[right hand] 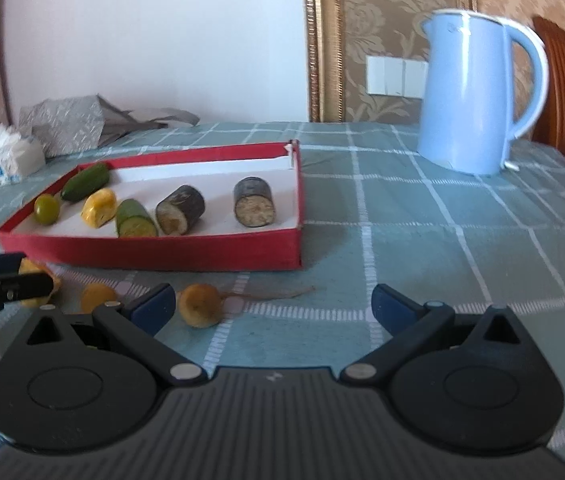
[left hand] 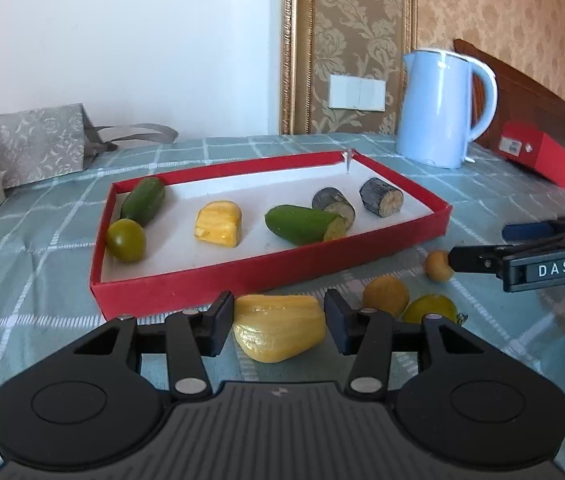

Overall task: Organize fruits
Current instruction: 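Lift the yellow chunk with the left gripper while the right gripper approaches a brown round fruit, then grasp the small brown round fruit with the right gripper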

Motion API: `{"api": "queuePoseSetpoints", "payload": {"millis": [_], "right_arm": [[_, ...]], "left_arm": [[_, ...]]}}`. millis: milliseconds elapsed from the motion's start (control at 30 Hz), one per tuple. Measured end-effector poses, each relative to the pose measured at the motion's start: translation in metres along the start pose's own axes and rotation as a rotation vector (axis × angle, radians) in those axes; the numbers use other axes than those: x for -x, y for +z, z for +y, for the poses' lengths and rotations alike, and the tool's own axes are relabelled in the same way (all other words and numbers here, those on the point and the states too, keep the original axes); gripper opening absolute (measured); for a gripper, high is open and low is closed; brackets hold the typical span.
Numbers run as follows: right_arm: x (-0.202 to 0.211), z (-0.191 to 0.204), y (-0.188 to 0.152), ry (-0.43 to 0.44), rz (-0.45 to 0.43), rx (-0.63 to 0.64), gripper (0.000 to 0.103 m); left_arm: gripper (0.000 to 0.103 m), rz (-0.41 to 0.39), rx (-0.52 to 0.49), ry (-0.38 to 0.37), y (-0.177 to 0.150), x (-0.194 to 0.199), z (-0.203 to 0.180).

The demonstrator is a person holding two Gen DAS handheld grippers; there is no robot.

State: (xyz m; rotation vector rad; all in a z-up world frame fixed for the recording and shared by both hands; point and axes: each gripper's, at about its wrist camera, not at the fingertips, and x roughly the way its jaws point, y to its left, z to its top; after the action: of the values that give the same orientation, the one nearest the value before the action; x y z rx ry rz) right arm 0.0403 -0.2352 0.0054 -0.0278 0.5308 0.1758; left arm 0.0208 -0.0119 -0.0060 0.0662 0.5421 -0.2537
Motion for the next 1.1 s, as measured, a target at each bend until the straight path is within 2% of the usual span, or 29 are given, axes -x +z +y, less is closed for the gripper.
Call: {"api": "queuePoseSetpoints", "payload": {"millis": [33,100,200,233,300,367,467,567,733,1100], "right_arm": [[-0.001,0.005,0.000,-0.005,0.004,0.026,0.103],[-0.001,0.014,0.000,-0.016,0.005,0.076,0.103],[-0.002,0.020,0.000,-0.015,0.010,0.111,0.088],[-0.003,0.020,0.000,-0.020,0.017,0.107,0.079],[-0.008,0.018,0.002,-0.011,0.038,0.091,0.075],[-0.014,0.016,0.003,0.015,0.071,0.081,0.064],[-0.017,0.019,0.003,0.028,0.080,0.087,0.058],[-0.017,0.023,0.002,0.032,0.075,0.107,0.055],[-0.017,0.021,0.003,0.050,0.078,0.096,0.053],[-0.018,0.022,0.005,0.067,0.074,0.097,0.054]], "left_arm": [[0.059,0.057,-0.004,-0.002,0.000,-0.007,-0.001],[0.061,0.073,-0.013,0.014,0.001,-0.010,-0.004],[0.061,0.071,-0.005,0.008,0.001,-0.009,-0.003],[0.061,0.070,-0.003,0.008,0.001,-0.009,-0.003],[0.061,0.072,-0.009,0.012,0.000,-0.009,-0.004],[0.061,0.072,-0.012,0.015,0.000,-0.008,-0.004],[0.061,0.071,-0.012,0.008,0.002,-0.010,-0.004],[0.061,0.070,-0.009,0.003,0.002,-0.012,-0.003],[0.050,0.065,-0.012,0.000,0.003,-0.012,-0.004],[0.050,0.065,-0.011,-0.014,0.005,-0.014,-0.003]]}}
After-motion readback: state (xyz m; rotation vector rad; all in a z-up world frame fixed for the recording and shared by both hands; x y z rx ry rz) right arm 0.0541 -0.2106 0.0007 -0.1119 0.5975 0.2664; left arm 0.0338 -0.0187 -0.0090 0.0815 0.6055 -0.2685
